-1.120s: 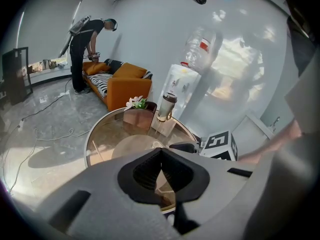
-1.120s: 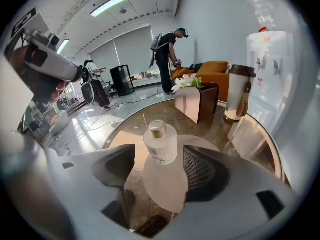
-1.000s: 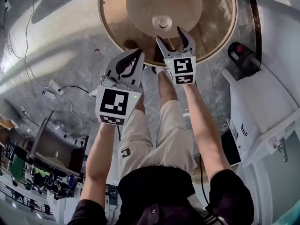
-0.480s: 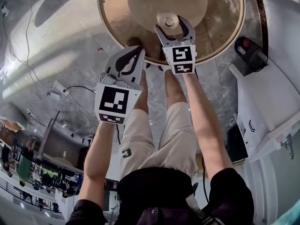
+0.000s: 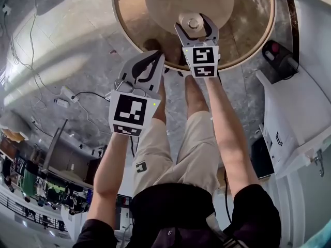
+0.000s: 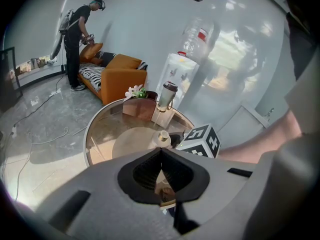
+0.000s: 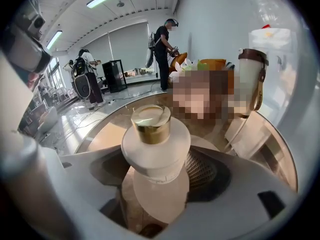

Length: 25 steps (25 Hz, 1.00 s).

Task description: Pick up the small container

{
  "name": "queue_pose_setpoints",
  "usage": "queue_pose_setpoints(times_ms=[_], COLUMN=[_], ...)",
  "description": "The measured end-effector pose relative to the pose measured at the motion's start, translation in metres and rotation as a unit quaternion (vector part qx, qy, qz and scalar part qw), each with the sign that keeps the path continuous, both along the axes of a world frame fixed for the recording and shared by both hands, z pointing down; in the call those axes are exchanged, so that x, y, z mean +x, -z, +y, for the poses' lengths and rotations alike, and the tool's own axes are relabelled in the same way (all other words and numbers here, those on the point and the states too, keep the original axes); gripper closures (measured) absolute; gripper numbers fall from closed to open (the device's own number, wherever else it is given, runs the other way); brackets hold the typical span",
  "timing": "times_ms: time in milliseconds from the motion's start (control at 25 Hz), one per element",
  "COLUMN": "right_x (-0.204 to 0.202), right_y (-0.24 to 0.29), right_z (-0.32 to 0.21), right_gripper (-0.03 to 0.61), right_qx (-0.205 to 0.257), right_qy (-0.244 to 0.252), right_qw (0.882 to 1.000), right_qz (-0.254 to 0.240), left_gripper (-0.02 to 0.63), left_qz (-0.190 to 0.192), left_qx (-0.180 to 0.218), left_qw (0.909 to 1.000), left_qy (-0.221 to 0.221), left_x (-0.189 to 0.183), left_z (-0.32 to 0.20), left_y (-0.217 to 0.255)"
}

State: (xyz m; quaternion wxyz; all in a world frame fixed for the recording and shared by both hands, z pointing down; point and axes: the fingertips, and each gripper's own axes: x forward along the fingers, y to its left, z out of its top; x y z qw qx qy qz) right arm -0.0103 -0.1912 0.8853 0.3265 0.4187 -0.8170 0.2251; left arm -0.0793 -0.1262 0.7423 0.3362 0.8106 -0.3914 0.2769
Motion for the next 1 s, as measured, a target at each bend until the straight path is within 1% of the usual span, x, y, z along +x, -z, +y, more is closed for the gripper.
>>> queue_pose_setpoints(times_ms=[360, 560, 760, 1000], right_x=[0.002, 0.009, 0.016, 0.031], right_y=[0.0, 0.014, 0.049, 0.12], right_z=[0.001, -0.003, -0.009, -0.023], right_gripper=[0.249, 0.249, 0.25, 0.25], right_qx=[-0.027, -0.025, -0.016, 0.002], right_qy=[0.02, 0.024, 0.022, 0.015], right_qw=[0.999, 0.999, 1.0, 1.0], right_qz=[0.012, 0.012, 0.007, -0.004], left_gripper=[0.595, 0.595, 0.595, 0.595], left_qz=[-0.002, -0.001, 0.001, 0.007], left_qx=[-0.002, -0.002, 0.0, 0.017], left_qw=[1.0, 1.0, 1.0, 0.9998], left_qy=[0.004, 0.004, 0.007, 0.007], left_x=[-0.002, 0.0, 0.006, 0.023], left_z=[-0.003, -0.005, -0.006, -0.012], left_y=[-0.004, -0.004, 0.014, 0.054])
